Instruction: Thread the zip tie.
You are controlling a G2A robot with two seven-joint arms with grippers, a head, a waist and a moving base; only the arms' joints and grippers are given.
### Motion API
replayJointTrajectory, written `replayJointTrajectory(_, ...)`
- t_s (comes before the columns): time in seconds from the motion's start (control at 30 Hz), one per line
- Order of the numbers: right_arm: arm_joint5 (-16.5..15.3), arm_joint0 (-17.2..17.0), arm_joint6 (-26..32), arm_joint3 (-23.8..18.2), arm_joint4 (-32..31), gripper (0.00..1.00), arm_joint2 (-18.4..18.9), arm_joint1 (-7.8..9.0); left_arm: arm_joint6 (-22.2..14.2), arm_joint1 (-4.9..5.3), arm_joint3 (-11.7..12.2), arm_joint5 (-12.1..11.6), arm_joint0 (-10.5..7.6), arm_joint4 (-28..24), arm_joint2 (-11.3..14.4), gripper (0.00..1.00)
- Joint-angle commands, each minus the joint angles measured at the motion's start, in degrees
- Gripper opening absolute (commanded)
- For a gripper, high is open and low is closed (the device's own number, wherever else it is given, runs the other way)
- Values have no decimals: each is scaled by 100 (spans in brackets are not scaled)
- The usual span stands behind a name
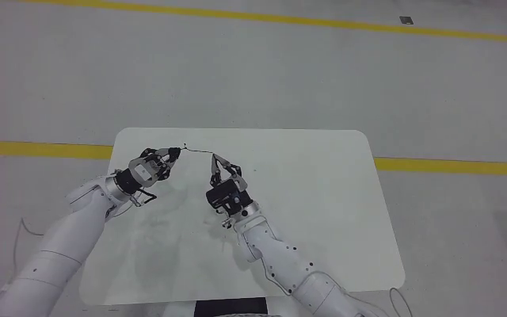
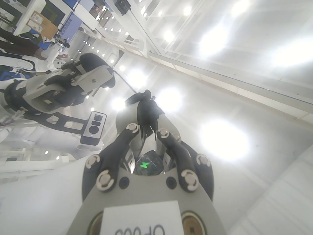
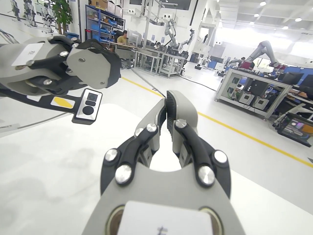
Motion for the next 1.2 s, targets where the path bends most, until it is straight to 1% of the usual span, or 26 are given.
replayJointTrajectory(0.0,0,-19,13,-28,0,0,20,11,0,0,0,0,0,0,0,0)
replayJointTrajectory(0.33,0,-82,64,-81,0,0,94,43,0,0,0,0,0,0,0,0)
replayJointTrajectory(0.83,0,-234,7,-103,0,0,251,42,0,0,0,0,0,0,0,0)
replayJointTrajectory(1.0,0,-306,-20,-117,0,0,422,61,0,0,0,0,0,0,0,0)
replayJointTrajectory(1.17,0,-452,-15,-244,0,0,728,125,0,0,0,0,0,0,0,0)
